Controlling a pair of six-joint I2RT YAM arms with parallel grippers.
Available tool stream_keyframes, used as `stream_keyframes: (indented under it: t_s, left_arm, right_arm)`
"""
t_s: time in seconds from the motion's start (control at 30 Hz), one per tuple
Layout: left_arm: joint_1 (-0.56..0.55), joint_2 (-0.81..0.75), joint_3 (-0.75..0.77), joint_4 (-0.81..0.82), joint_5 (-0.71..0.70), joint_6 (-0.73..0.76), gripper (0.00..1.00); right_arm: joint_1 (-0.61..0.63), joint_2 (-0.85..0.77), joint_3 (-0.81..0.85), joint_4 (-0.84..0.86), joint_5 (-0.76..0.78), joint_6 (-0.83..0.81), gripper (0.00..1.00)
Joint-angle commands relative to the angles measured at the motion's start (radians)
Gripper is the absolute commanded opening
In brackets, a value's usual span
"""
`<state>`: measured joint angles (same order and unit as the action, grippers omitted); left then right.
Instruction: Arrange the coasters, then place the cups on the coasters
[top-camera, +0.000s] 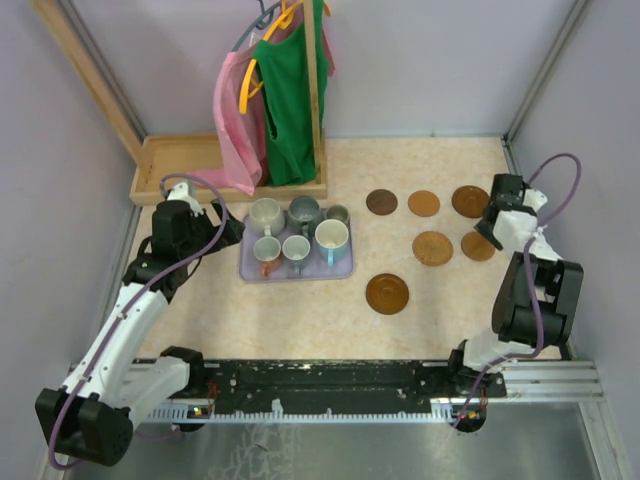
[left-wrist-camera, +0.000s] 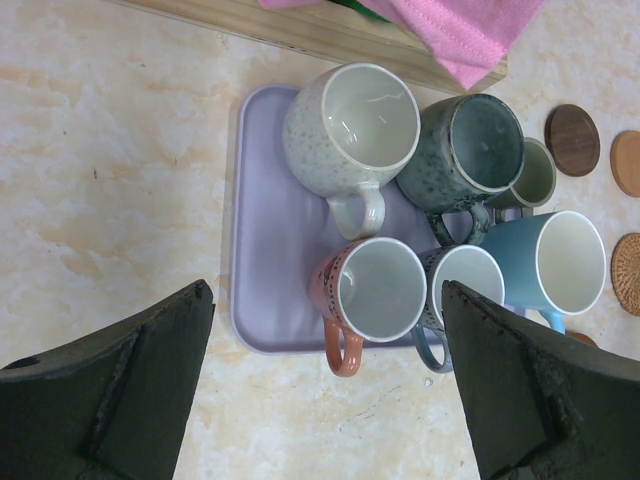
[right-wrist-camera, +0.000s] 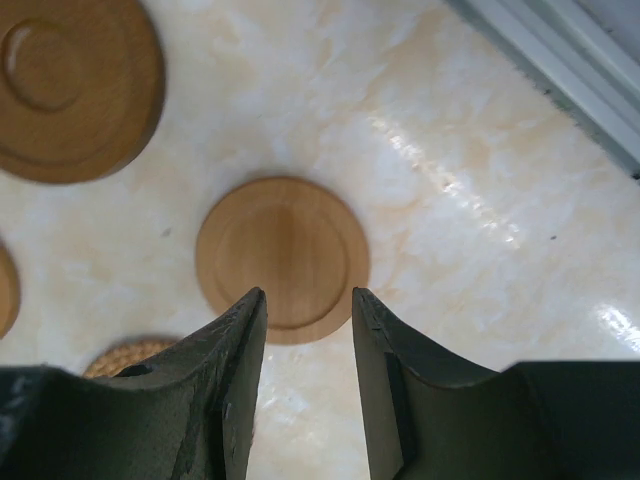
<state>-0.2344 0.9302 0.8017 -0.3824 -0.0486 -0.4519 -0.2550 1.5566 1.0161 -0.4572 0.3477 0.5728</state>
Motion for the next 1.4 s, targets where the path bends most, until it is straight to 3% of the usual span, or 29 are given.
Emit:
stream_keyframes:
  t_s: [0.0,0.57,0.93,1.37]
  left_arm:
    - [-0.006,-0.005,0.034,0.008,0.006,0.006,1.0]
    - [-0.017,0.048,0.05,0.012,0.001,0.008,1.0]
    - [-0.054,0.145,0.139,-0.01,-0.119,0.058,1.0]
    - [-0.109,0.195,0.152,-0.007,-0.151,0.053,1.0]
  right_arm:
    - [0.105,-0.058,0.056,-0.008,0.014,0.008,0.41]
    - [0.52,-0.186,-0.03,-0.016,-0.015,-0.032,0.41]
    - [0.665,-0.247,-0.148,0.034,-0.078,-0.079,0.41]
    - [0.843,-0.343,-0.198,-0.034,-0.114,-0.053,0.41]
